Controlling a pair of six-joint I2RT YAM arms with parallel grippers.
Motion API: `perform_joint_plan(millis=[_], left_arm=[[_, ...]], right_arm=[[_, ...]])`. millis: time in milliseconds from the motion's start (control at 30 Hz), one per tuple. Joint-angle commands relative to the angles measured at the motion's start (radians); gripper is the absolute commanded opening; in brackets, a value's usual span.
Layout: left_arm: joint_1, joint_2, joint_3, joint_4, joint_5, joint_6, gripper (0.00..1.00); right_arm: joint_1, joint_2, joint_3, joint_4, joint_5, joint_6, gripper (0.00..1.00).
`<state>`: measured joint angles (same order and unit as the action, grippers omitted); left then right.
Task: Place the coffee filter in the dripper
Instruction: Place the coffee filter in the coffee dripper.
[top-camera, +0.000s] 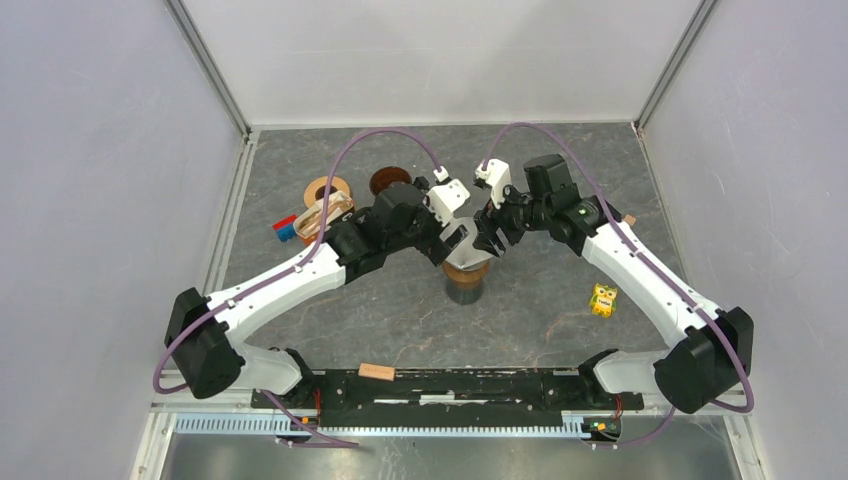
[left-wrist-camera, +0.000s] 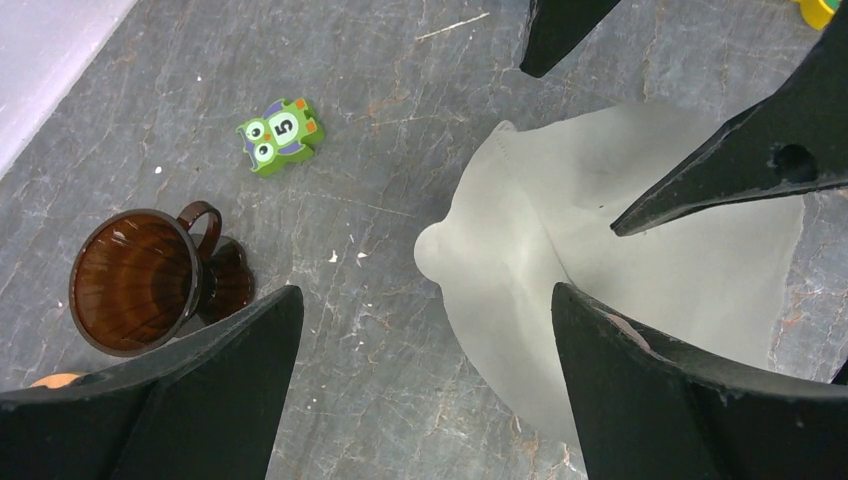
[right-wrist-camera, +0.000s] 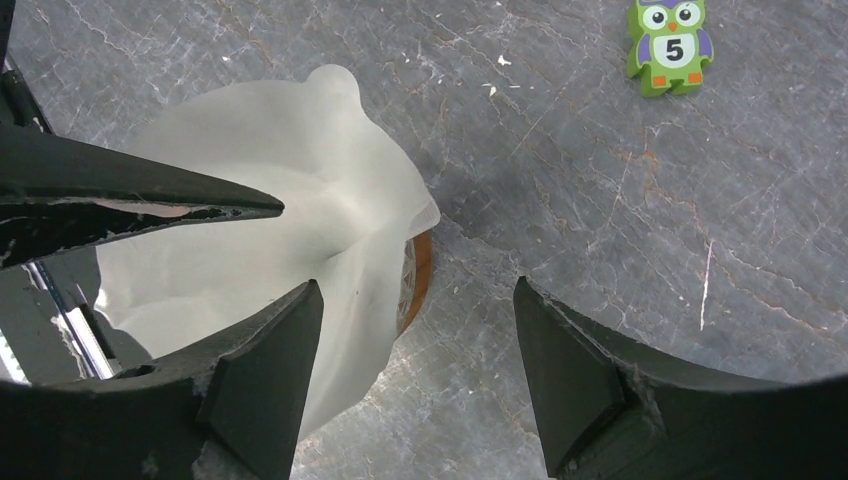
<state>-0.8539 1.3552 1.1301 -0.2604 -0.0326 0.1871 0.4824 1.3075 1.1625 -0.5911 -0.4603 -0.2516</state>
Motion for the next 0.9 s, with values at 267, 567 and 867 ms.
perform_joint_plan(millis=[267,567,867], left_arm=[[0.001,0.008,-0.014,0.073,0.01,-0.034,1.0],[0.001,-0.006,0.033,0.045,0.017,-0.02,1.0],[0.001,-0.028,0.065,0.005,0.071,0.014,1.0]], right_arm=[[0.002,-0.029,-0.035,0.061,0.015,0.025,0.78],[0.009,0.0,0.005,0.047,0.028,0.037,0.8],[0.06,0.059,0.052,-0.004,0.126,0.035,0.81]])
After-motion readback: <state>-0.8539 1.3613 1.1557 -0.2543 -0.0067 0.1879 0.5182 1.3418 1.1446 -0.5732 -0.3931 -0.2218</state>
